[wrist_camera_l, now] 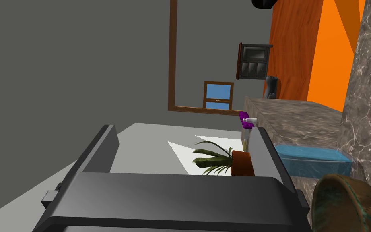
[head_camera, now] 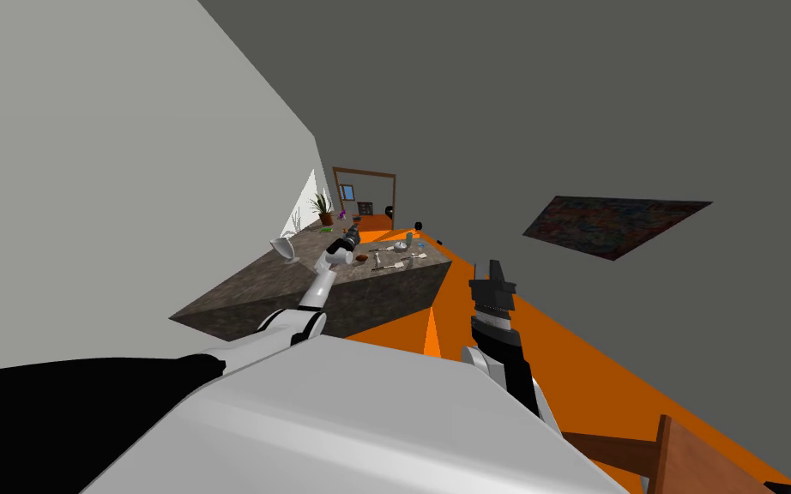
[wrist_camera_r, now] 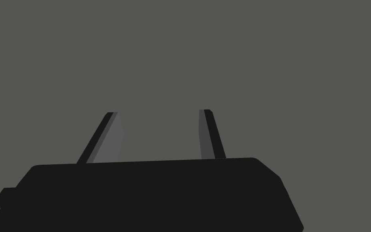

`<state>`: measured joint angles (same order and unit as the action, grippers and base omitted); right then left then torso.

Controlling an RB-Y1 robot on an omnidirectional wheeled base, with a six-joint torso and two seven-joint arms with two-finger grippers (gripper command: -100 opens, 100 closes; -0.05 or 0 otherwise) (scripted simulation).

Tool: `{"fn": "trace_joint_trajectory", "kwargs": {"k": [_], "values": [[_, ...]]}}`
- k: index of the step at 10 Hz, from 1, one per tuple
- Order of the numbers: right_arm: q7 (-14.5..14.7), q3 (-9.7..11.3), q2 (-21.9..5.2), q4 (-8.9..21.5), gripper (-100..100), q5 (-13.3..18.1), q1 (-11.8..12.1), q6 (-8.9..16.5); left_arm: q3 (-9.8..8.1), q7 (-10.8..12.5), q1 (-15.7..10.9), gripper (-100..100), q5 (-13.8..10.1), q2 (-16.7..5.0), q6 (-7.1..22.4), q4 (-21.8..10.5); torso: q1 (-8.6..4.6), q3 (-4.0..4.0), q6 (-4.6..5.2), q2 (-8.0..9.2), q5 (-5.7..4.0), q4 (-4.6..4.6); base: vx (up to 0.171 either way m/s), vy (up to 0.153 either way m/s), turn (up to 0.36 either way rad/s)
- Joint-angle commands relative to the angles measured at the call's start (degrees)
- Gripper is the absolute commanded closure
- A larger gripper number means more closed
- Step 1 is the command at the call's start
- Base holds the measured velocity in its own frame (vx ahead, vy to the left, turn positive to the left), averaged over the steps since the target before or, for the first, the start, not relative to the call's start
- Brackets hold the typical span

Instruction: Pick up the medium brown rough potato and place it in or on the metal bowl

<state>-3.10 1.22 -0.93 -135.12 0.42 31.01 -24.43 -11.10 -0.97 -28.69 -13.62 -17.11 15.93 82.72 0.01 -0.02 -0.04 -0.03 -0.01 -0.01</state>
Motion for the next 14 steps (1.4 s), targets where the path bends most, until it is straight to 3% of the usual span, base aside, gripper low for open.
{"fn": "trace_joint_trajectory", "kwargs": {"k": [1,9,14], "values": [[0.0,0.0,0.0,0.0,0,0.0,0.0,0.0,-0.15,-0.01,-0.33,-100,-0.28,-0.1,0.31,-0.16,0.0,0.0,0.0,0.0,0.0,0.0,0.0,0.0,0.0],[0.0,0.0,0.0,0.0,0,0.0,0.0,0.0,-0.15,-0.01,-0.33,-100,-0.28,-0.1,0.31,-0.16,-0.02,-0.01,0.02,-0.02,0.0,0.0,0.003,-0.002,-0.01],[0.0,0.0,0.0,0.0,0,0.0,0.0,0.0,-1.77,1.42,-1.96,-100,-0.33,-1.57,7.32,-2.07,0.0,-0.06,0.0,-0.09,0.0,-0.03,0.028,-0.008,-0.034]]}}
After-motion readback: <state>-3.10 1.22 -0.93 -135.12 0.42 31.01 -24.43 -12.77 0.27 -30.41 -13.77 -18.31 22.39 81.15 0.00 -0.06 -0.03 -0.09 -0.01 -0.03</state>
